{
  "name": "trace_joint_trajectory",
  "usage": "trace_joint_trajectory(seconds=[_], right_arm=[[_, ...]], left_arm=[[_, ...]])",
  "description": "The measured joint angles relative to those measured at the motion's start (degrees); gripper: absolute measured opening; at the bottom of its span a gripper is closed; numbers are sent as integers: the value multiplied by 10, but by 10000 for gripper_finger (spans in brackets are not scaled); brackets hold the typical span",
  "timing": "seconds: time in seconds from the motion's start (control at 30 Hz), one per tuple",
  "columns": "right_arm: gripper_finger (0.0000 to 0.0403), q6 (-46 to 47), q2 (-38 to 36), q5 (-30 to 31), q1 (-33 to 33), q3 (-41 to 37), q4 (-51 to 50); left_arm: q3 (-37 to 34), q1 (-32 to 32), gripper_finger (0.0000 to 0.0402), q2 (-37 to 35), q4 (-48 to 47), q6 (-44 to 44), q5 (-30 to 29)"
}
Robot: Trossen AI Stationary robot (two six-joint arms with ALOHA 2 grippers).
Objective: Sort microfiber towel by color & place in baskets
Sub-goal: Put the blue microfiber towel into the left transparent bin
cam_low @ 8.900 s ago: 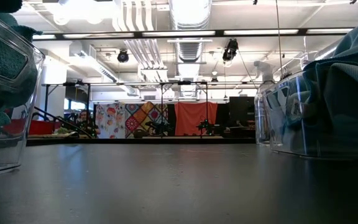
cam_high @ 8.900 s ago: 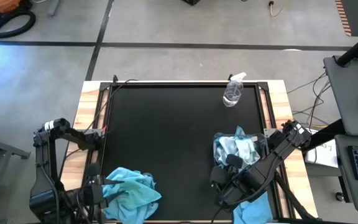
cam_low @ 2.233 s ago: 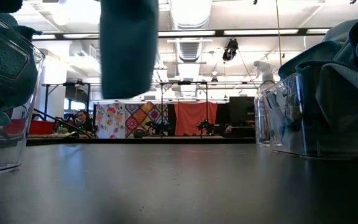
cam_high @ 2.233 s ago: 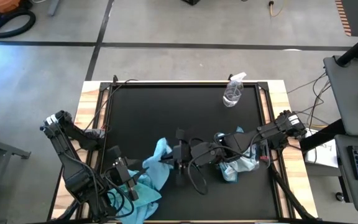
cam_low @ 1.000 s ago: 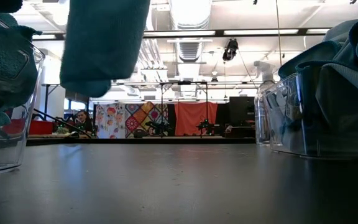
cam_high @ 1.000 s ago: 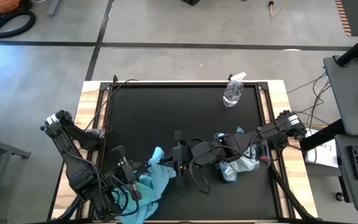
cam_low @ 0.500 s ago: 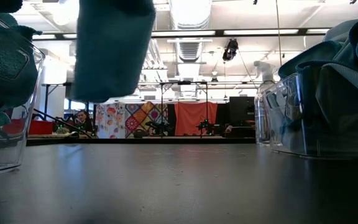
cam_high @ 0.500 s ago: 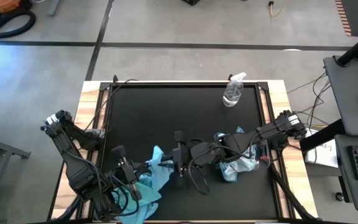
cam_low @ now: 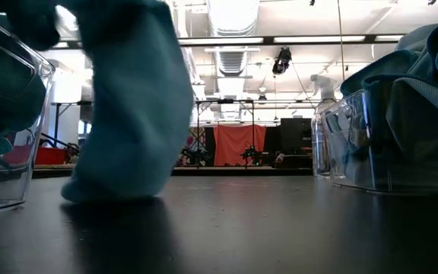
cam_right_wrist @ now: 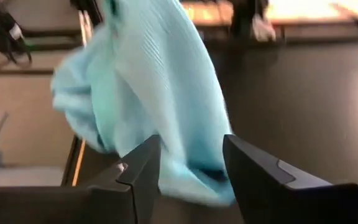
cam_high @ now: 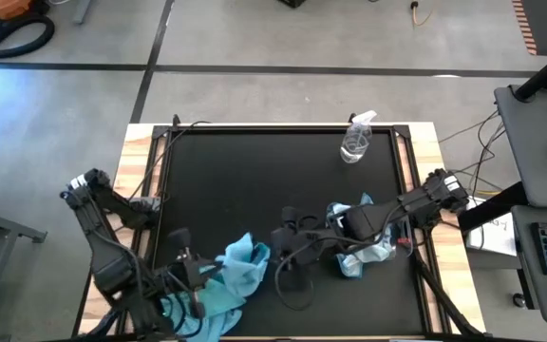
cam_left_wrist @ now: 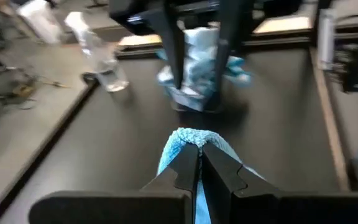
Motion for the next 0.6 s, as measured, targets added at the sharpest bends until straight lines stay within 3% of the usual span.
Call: trace_joint_trajectory(seconds=[0.27,0.6], right_arm=[[168,71,-1,0,27,3,-100],[153,167,-1,0,89,2,-228]], left_arm=[[80,-45,0,0,-46,0,12],[227,-104,0,-1,-90,10,-29]])
